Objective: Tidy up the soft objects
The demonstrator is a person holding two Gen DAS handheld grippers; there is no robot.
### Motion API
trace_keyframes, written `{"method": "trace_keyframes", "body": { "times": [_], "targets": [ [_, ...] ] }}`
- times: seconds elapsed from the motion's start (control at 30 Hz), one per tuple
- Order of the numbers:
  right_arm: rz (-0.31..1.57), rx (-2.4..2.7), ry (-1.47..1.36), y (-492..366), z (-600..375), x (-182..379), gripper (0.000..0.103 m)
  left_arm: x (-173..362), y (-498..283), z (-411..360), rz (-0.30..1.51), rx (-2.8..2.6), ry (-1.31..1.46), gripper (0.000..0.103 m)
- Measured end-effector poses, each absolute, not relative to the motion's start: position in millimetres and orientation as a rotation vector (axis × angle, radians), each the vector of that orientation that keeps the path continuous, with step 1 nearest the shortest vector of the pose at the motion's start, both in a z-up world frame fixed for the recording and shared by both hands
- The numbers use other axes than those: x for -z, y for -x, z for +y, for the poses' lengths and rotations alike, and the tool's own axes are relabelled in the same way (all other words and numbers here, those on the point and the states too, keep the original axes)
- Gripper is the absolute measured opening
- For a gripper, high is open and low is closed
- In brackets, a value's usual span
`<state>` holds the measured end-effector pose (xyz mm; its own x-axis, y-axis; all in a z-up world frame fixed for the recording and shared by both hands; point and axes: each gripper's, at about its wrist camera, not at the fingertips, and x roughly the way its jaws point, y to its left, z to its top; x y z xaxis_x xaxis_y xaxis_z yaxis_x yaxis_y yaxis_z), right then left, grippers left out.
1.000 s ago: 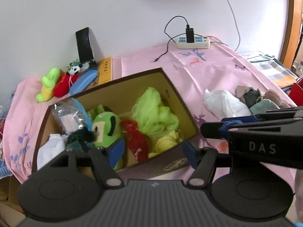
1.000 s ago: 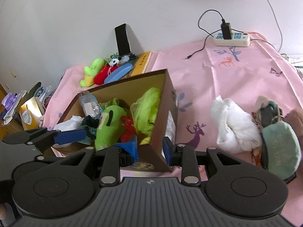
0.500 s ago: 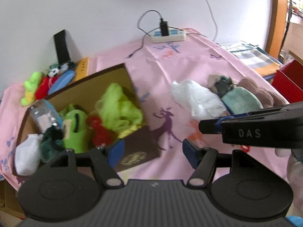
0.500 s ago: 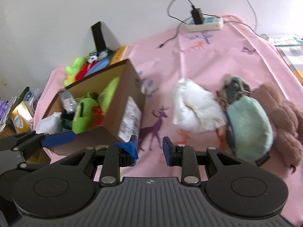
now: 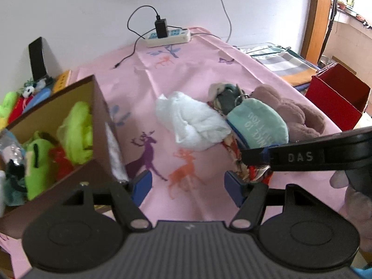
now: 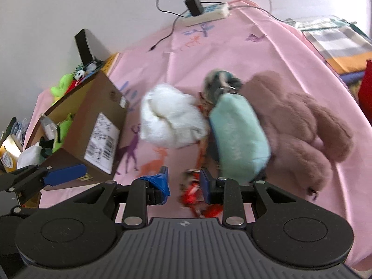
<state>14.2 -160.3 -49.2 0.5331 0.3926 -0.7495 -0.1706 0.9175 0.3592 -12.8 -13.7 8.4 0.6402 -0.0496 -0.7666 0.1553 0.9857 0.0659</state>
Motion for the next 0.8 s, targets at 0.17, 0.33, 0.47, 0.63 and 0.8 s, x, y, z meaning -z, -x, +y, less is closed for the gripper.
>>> {"method": "trace_keyframes", "body": {
  "times": [0.17, 0.33, 0.47, 0.63, 0.8],
  "targets": [
    [0.936, -0.373, -0.287, -24, -175, 53, 0.012, -1, -3, -21, 0.854, 0.106, -0.104, 0.070],
    [0.872, -0.448, -0.236, -45, -170, 46, 0.012, 10, -27, -24, 0.848, 0.091, -0.080, 0.072],
    [0.825, -0.509, -0.128, -67, -158, 42, 0.012, 19, -44, -21, 0.842, 0.076, -0.058, 0.073],
    [0.815, -0.603, -0.056, -100, -146, 40, 0.013, 28, -68, -11, 0.844, 0.054, -0.014, 0.075],
    [0.865, -0.660, 0.015, -132, -132, 46, 0.014, 37, -87, -2, 0.852, 0.050, 0.032, 0.076]
  ]
}}
